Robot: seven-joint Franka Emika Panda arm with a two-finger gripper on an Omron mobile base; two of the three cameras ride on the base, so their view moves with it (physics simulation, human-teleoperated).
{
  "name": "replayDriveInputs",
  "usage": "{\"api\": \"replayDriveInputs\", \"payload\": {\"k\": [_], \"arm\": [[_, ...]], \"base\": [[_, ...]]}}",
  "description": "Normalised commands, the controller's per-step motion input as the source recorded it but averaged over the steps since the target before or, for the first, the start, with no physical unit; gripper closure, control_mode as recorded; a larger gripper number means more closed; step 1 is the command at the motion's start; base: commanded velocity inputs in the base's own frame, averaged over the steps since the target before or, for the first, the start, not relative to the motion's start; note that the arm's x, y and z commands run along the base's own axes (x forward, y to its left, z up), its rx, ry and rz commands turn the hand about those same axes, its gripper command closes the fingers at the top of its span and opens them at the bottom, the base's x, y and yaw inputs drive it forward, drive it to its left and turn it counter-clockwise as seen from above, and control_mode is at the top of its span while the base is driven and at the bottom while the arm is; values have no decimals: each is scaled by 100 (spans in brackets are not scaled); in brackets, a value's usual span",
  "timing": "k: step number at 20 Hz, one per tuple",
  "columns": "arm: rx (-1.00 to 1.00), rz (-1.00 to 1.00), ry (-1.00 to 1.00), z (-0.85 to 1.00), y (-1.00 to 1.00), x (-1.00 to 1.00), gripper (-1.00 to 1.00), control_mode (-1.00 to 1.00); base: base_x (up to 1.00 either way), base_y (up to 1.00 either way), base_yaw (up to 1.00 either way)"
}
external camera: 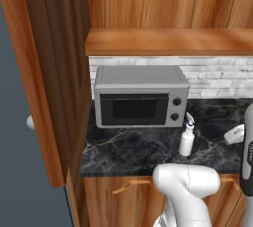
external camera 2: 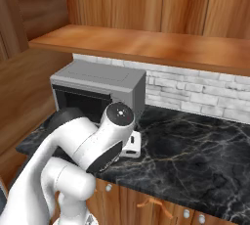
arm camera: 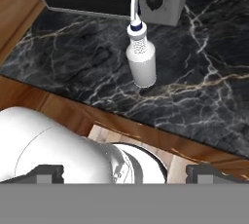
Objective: Move the cutting board and knife to the sink. Then move spray from the cabinet to the counter.
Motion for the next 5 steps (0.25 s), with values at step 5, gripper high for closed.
{"api": "replayDriveInputs", "payload": {"k": [5], "arm": [[-13,-11,0,5,23,-24,-100,-100]], "base": [[0,0,0]]}}
